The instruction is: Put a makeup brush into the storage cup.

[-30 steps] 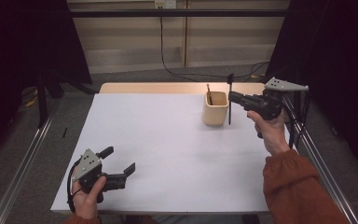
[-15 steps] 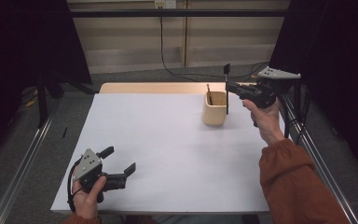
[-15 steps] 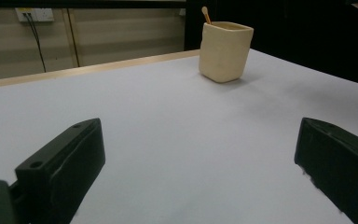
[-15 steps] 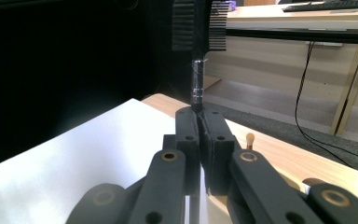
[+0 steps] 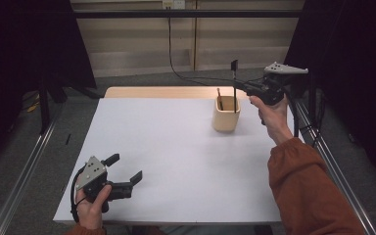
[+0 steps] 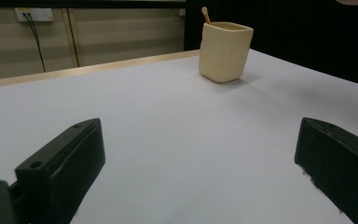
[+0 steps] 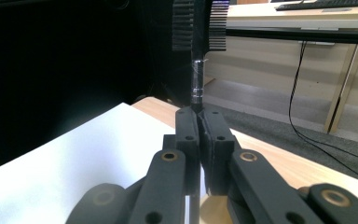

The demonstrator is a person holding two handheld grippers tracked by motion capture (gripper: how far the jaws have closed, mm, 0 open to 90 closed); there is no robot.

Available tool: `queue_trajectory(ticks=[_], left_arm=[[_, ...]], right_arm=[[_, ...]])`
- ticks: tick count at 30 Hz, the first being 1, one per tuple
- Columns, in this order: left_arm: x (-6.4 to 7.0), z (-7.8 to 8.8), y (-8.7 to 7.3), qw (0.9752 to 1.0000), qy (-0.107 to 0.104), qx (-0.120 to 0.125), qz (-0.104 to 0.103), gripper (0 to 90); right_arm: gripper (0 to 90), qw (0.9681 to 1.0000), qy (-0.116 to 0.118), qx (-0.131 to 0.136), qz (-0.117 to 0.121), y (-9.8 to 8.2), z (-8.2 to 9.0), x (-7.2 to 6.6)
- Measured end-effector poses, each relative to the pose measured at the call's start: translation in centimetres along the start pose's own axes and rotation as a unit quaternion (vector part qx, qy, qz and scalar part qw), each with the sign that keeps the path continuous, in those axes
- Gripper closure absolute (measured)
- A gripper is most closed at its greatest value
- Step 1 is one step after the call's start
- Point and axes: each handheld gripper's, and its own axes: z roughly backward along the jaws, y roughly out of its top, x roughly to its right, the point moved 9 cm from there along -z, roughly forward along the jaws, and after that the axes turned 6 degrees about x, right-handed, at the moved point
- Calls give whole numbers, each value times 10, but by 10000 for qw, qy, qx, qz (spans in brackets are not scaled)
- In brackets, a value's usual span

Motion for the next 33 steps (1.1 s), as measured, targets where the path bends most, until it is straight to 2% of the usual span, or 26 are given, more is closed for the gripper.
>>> queue_trajectory(ticks=[6,22,25,33], left_arm=[[1,0,1,10000,-9,7,-5,16],[1,0,0,10000,-20,4,-25,14],[1,1,0,10000,-15,9,-2,14],[0,1,0,10000,-7,2,2,15]], right_arm=[[865,10000,-45,15,-1,5,-11,6],[865,9999,-119,-58,35,2,-36,20],[865,9997,-167,-130,97,-1,-42,23],[865,9996,-228,-187,8,-7,-49,31]])
